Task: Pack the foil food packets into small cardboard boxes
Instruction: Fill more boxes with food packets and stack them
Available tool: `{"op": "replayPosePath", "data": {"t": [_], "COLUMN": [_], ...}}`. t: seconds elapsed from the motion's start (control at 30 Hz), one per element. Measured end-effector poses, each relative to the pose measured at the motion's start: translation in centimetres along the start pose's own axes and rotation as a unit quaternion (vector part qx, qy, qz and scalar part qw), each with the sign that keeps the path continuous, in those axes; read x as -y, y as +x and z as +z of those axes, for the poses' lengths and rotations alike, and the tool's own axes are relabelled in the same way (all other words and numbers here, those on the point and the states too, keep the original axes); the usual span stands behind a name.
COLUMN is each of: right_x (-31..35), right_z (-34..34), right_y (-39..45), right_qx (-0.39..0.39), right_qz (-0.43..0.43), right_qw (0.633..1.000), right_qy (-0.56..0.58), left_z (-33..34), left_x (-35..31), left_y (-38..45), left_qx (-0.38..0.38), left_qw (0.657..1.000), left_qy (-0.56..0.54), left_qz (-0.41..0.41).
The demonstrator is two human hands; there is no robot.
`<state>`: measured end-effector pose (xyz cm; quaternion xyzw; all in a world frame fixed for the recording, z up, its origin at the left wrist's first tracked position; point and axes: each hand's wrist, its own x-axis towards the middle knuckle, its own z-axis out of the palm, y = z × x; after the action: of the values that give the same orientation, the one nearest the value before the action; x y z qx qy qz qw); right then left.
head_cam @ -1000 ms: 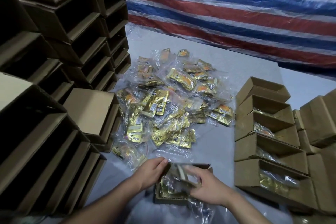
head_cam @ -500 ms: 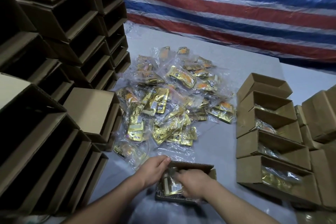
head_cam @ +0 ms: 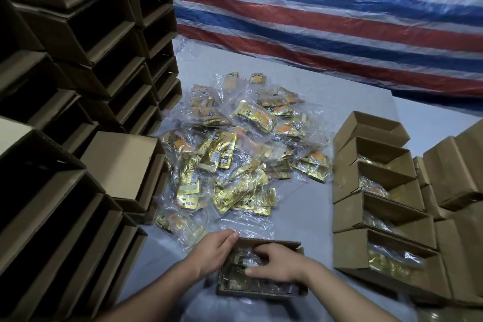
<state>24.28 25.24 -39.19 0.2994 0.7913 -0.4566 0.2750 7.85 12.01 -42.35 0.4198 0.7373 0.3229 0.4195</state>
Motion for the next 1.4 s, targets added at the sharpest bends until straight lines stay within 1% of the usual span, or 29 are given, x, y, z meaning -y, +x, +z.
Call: {"op": "replayPosePath", "data": {"t": [0.07,0.13,0.2,0.3,0.4,0.5,0.6,0.67,0.77,0.87,0.93,0.97,1.03,1.1,1.17,1.23,1.3,1.33,1.37,1.4], "right_x": [0.0,-0.2,-0.3,0.0,0.8,1.2,1.3,1.4,1.3,1.4,1.6,1.6,1.5,1.3,0.7,0.0,-1.1,-1.8,-2.5,-3.2], "right_z": [-0.9,-1.3,-1.1,0.3,1.6,2.4,2.6,2.7,2.3,2.2,2.4,2.7,3.2,3.6,3.5,3.4,3.3,3.2,3.1,2.8], "right_y": [-0.8,-1.4,-1.7,-1.1,-0.3,0.0,-0.5,-0.9,-1.3,-1.6,-1.7,-1.5,-1.3,-1.1,-1.2,-2.1,-3.5,-4.0,-4.5,-4.8], "right_qx": [-0.002,-0.007,0.014,0.083,0.1,0.104,0.087,0.06,-0.02,-0.104,-0.11,-0.094,-0.052,-0.052,-0.101,-0.186,-0.309,-0.377,-0.431,-0.453], "right_qz": [-0.002,-0.017,-0.014,0.021,0.076,0.093,0.098,0.099,0.081,0.045,0.017,0.016,0.03,0.039,0.027,0.011,-0.028,-0.046,-0.043,-0.014], "right_qw": [1.0,0.999,0.995,0.986,0.978,0.978,0.982,0.985,0.985,0.982,0.986,0.989,0.993,0.995,0.992,0.981,0.948,0.921,0.895,0.884], "right_qy": [0.014,-0.042,-0.1,-0.143,-0.167,-0.154,-0.132,-0.129,-0.152,-0.153,-0.128,-0.116,-0.105,-0.081,-0.066,-0.063,-0.067,-0.087,-0.107,-0.11], "left_z": [0.0,0.0,-0.1,0.0,0.2,0.0,0.0,0.0,0.0,0.0,0.1,0.2,0.5,0.7,0.8,1.0,1.5,1.9,2.2,2.6], "left_x": [-0.1,-0.2,-0.4,-0.6,-0.7,-0.5,-0.3,-0.3,-0.3,-0.3,-0.2,-0.2,-0.2,-0.4,-0.7,-0.8,-1.2,-1.4,-1.7,-2.0], "left_y": [0.0,0.0,-0.1,-0.2,-0.2,0.0,0.1,0.1,0.1,0.1,0.1,0.2,0.3,0.4,0.5,0.5,0.6,0.6,0.6,0.6], "left_qx": [0.002,0.001,0.001,0.01,0.017,0.008,0.013,0.009,0.001,0.002,0.0,-0.002,-0.006,-0.014,-0.021,-0.019,-0.014,-0.01,-0.004,0.001], "left_qw": [1.0,1.0,1.0,1.0,0.999,1.0,0.999,0.999,0.999,0.999,0.999,1.0,0.999,0.999,0.999,0.999,0.999,0.999,0.999,0.999], "left_qy": [0.006,0.008,0.005,0.012,0.033,0.025,0.029,0.035,0.044,0.044,0.032,0.03,0.035,0.035,0.034,0.034,0.04,0.041,0.038,0.036], "left_qz": [-0.003,-0.009,-0.013,-0.009,-0.006,-0.003,0.006,0.011,0.013,0.006,0.0,-0.002,-0.006,-0.007,-0.01,-0.012,-0.016,-0.018,-0.017,-0.015]}}
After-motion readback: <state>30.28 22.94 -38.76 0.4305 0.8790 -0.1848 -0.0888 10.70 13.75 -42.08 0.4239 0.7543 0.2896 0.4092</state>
